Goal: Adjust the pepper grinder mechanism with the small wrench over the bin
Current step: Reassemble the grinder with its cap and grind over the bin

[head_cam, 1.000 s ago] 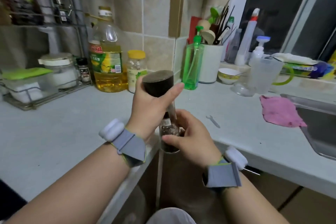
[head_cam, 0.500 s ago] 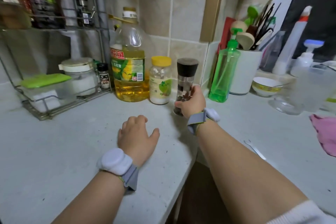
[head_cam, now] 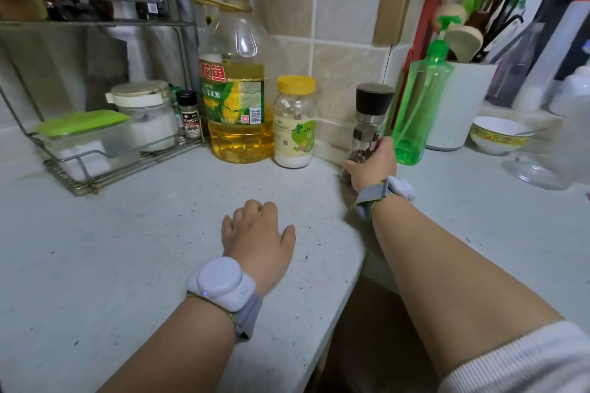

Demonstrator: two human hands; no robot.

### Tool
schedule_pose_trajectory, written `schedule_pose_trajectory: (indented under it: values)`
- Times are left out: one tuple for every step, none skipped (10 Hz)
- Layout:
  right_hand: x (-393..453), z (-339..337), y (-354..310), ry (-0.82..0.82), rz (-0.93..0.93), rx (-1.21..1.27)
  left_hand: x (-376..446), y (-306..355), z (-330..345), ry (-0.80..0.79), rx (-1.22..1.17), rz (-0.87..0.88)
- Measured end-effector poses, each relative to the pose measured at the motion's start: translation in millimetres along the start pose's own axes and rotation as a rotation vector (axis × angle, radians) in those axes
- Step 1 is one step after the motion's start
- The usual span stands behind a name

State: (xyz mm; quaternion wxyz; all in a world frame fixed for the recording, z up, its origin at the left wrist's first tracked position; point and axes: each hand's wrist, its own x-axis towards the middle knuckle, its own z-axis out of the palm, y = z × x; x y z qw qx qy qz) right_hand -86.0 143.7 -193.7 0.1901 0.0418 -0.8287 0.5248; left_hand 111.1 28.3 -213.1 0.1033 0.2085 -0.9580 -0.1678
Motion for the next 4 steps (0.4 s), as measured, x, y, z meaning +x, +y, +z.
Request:
schedule_pose_trajectory:
  values:
    - [3, -1, -1, 0.012, -0.010, 0.030, 2, -1, 0, -0.009, -0.012, 0.000]
    - [0, 1, -3, -0.008, -0.005, 0.028, 1, -9, 1, -0.012, -0.031, 0.032]
    - [2, -13, -5, -0.151, 0.104, -0.077, -1, -6, 1, -0.025, -0.071, 0.026]
    - [-21, -43, -4, -0.267, 0.163, -0.156, -8, -5, 1, 0.007, -0.052, -0.008]
